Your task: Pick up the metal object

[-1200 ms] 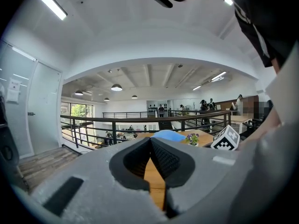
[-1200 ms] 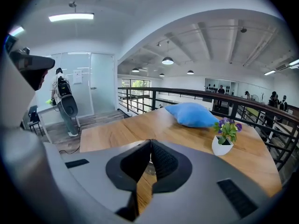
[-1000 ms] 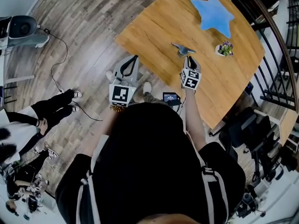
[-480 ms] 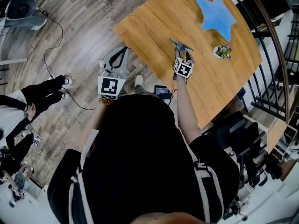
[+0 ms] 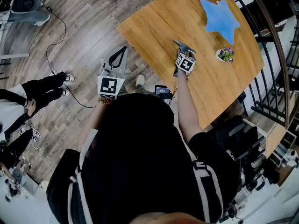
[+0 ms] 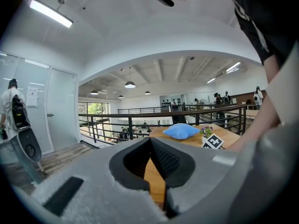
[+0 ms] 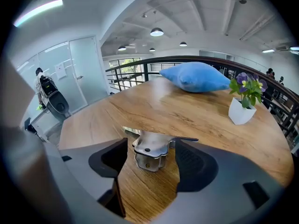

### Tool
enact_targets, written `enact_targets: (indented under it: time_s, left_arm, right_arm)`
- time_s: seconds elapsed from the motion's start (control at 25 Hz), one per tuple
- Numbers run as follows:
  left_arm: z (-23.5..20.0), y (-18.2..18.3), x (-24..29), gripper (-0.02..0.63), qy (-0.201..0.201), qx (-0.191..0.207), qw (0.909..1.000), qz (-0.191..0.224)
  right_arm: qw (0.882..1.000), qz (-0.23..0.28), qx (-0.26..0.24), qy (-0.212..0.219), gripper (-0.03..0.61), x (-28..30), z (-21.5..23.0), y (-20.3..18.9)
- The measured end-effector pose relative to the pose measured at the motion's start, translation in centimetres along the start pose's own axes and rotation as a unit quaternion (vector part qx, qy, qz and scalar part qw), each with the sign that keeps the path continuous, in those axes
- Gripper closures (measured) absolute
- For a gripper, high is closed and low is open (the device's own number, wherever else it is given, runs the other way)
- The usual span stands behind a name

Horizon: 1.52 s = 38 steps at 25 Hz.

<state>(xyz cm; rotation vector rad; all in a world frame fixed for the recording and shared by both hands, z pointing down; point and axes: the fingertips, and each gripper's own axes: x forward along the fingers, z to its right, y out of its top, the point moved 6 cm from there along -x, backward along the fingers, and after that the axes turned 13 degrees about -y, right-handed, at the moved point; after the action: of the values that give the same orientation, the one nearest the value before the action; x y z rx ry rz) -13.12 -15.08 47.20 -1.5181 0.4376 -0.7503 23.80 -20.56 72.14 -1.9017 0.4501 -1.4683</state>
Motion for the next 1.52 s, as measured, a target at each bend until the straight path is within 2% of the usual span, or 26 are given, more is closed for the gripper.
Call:
enact_targets:
  time_s: [0.6,0.76,1.0,1.24,1.52]
  left_arm:
    - [0.7,-0.5,-0.2,0.603,-0.002,0.003,0.9999,-0.01]
    - [0.9,-0.6,-0.6,0.603,-0.001,0.003,0.9999,-0.01]
    - [1.0,-0.3,-0.7,0.603,-0.002,0.005,1.0,-0.006]
    - [1.0,-0.6,-0.7,0.603,0.002,0.004,1.0,-0.005]
    - [1.3,-0.3,-0.9,0.603,-0.001,0.004,1.0,-0.004]
  right_arm:
    - [0.999,-0.037,-0.004,0.006,0.255,2.6,-0.2,-0.8]
    - [0.999,-0.031,-0.024,0.001,0.273,2.5,-0.4,-0.6]
    - [0.999,-0.033,-0.023,-0.003,0.292,2.2,-0.5,-0.7]
    - [1.0,-0.015,-0.025,-0.009,0.299,2.2,0.0,-0.7]
    - [1.0,-0.011,-0.015,0.0,0.316,1.3,0.4,-0.6]
